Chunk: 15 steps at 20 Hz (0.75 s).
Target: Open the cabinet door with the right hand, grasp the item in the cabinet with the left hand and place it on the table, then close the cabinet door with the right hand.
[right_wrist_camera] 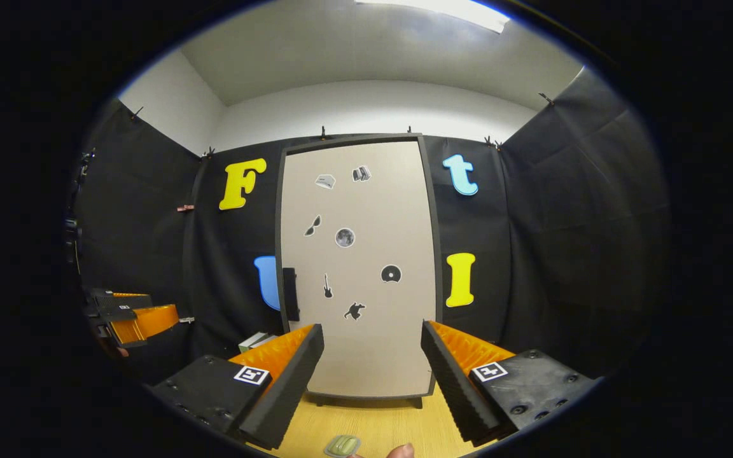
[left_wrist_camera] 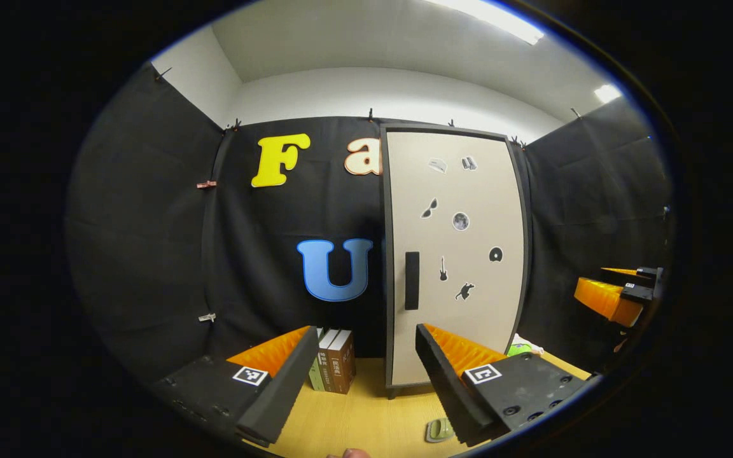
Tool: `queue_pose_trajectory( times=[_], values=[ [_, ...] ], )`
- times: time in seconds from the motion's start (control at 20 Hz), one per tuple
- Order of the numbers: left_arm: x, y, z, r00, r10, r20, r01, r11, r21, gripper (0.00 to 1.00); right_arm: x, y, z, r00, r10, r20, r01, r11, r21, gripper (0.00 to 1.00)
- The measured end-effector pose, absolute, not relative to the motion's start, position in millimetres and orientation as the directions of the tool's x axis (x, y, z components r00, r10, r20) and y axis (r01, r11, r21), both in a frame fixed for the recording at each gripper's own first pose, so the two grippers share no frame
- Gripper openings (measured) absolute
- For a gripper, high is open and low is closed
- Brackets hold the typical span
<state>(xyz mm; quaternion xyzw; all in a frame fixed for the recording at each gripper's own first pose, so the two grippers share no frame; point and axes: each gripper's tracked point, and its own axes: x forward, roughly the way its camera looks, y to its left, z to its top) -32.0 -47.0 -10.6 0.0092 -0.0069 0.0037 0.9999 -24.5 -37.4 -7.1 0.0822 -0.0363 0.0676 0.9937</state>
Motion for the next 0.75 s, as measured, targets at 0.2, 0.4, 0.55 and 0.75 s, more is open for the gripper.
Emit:
queue_pose_trajectory(
  times=[0.2,0.4,0.55,0.75],
  values=[
    [-32,-62,-9,1.000,0.005,0.021,-0.005,1.000,0.006,0.96,-27,-51,-11,0.988,0.135,0.073,-0.146,0.975,0.167,0.99],
    [-35,-81,-6,1.000,-0.006,0.025,0.006,1.000,0.012,0.96,-28,-62,-11,0.988,0.139,0.068,-0.149,0.973,0.179,0.99],
    [-37,-100,-4,0.999,-0.035,0.041,0.034,0.999,0.013,0.96,-28,-72,-13,0.989,0.132,0.069,-0.143,0.974,0.178,0.99],
    [-42,-120,-2,0.996,-0.075,0.057,0.073,0.997,0.035,0.96,-23,-81,-12,0.988,0.122,0.090,-0.136,0.975,0.174,0.99]
  ],
)
